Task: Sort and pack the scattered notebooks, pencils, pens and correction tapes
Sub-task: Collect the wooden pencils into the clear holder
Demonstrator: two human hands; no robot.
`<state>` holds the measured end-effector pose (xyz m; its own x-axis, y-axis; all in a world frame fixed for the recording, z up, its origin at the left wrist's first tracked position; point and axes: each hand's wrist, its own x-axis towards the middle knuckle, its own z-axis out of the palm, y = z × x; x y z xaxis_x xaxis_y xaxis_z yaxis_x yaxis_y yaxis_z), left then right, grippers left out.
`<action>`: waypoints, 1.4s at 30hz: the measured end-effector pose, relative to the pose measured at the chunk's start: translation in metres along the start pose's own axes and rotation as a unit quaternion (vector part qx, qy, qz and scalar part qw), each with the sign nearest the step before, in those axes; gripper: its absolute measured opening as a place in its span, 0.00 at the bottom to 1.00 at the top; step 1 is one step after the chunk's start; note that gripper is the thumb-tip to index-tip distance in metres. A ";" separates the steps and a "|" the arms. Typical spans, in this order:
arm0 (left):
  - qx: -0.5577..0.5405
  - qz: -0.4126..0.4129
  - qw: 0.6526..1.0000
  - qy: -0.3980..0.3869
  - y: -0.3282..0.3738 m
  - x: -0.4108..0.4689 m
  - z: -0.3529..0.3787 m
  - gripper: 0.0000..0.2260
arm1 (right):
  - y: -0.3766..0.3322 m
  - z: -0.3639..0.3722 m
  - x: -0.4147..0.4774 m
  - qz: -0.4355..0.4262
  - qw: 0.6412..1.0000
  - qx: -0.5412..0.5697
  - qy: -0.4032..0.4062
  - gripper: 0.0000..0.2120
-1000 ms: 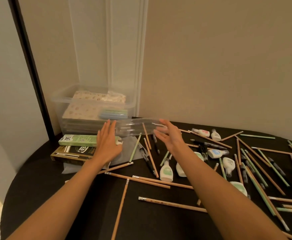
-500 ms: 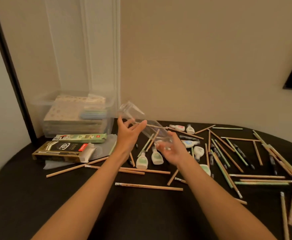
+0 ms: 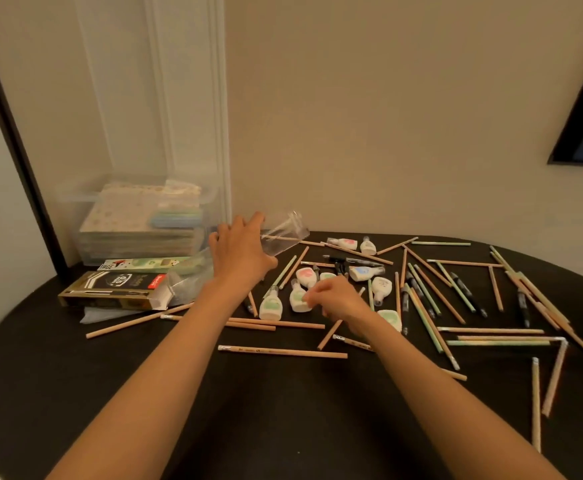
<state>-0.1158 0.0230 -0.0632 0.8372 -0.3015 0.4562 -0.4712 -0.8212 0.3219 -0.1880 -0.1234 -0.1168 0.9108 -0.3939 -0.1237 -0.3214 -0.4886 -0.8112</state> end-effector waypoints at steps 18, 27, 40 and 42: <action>0.060 -0.077 0.993 -0.061 -0.050 -0.001 0.032 0.26 | -0.025 0.070 0.018 -0.224 0.855 -0.461 -0.082 0.14; 0.056 -0.079 0.994 -0.049 -0.042 -0.001 0.041 0.28 | -0.014 0.052 0.027 -0.234 0.859 -0.445 -0.095 0.15; 0.059 -0.056 0.996 -0.047 -0.018 0.011 0.033 0.28 | -0.025 -0.026 0.039 -0.030 0.950 0.291 0.109 0.05; 0.061 -0.048 0.995 -0.064 -0.012 0.010 0.034 0.29 | -0.027 -0.038 0.038 -0.035 0.906 0.387 0.169 0.04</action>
<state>-0.0923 0.0129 -0.0907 0.9091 -0.2707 0.3166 -0.3561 -0.8995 0.2532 -0.1542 -0.1548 -0.0780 0.7488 -0.6625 0.0198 0.1316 0.1193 -0.9841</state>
